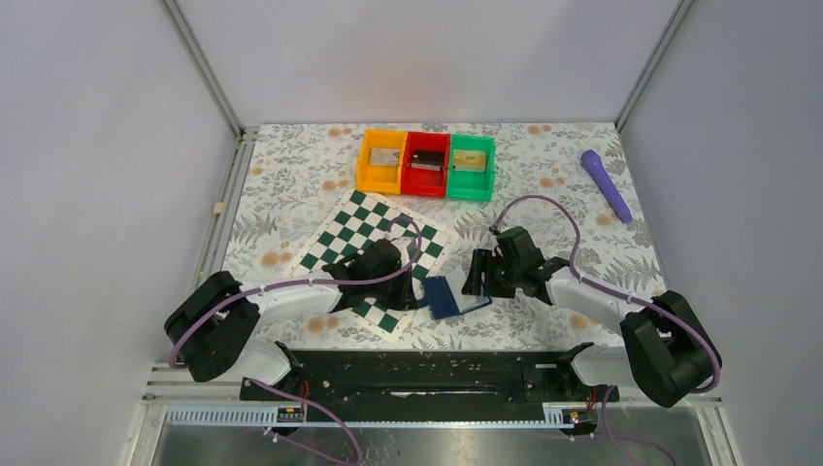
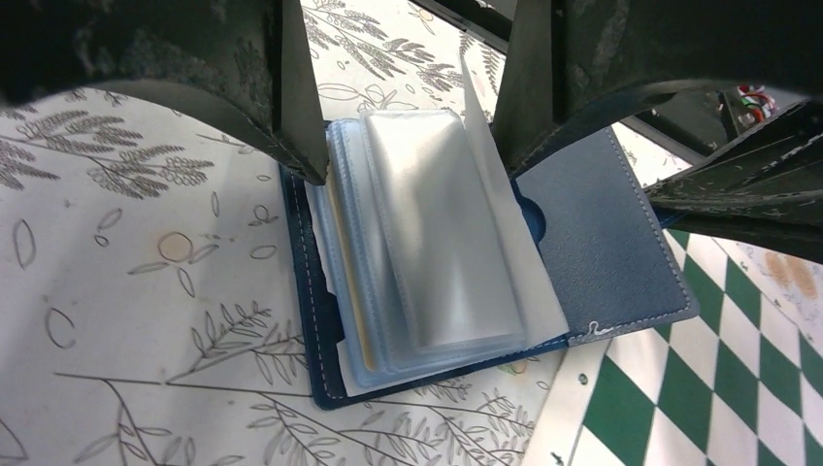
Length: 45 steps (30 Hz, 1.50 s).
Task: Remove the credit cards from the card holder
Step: Open the card holder at the center of the board.
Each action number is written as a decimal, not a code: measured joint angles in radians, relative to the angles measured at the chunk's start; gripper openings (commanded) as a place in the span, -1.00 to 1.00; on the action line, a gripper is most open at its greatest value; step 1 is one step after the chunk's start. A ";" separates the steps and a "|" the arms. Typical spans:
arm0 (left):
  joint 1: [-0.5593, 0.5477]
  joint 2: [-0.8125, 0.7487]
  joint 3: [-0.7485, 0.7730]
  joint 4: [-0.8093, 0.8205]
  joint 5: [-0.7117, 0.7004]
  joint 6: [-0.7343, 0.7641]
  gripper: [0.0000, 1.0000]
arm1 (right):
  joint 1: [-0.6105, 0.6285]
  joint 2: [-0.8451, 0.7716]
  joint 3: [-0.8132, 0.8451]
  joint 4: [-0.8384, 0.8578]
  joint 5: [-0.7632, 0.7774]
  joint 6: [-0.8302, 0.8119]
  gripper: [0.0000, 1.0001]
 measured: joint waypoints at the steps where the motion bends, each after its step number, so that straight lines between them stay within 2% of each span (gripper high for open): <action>1: 0.000 0.000 0.000 0.000 0.000 0.000 -1.00 | -0.001 0.004 0.000 0.009 -0.008 0.000 0.34; 7: 0.000 0.000 0.000 0.000 0.000 0.000 -1.00 | -0.001 0.005 -0.005 0.051 -0.056 0.014 0.29; 14: 0.001 0.014 0.000 0.014 0.002 0.000 -1.00 | -0.001 -0.082 -0.015 0.034 -0.075 0.024 0.25; 23: 0.001 0.019 0.000 0.022 0.007 0.001 -1.00 | -0.001 -0.095 -0.015 0.016 -0.078 0.031 0.29; 31: 0.001 0.019 0.000 0.021 0.008 0.004 -1.00 | -0.001 -0.095 -0.015 -0.001 -0.093 0.031 0.18; 38: 0.001 0.021 0.002 0.021 0.008 0.008 -1.00 | -0.002 -0.100 -0.060 0.109 -0.177 0.085 0.07; 45: 0.003 0.051 0.034 0.023 0.023 0.011 -1.00 | -0.002 -0.100 -0.094 0.185 -0.220 0.122 -0.15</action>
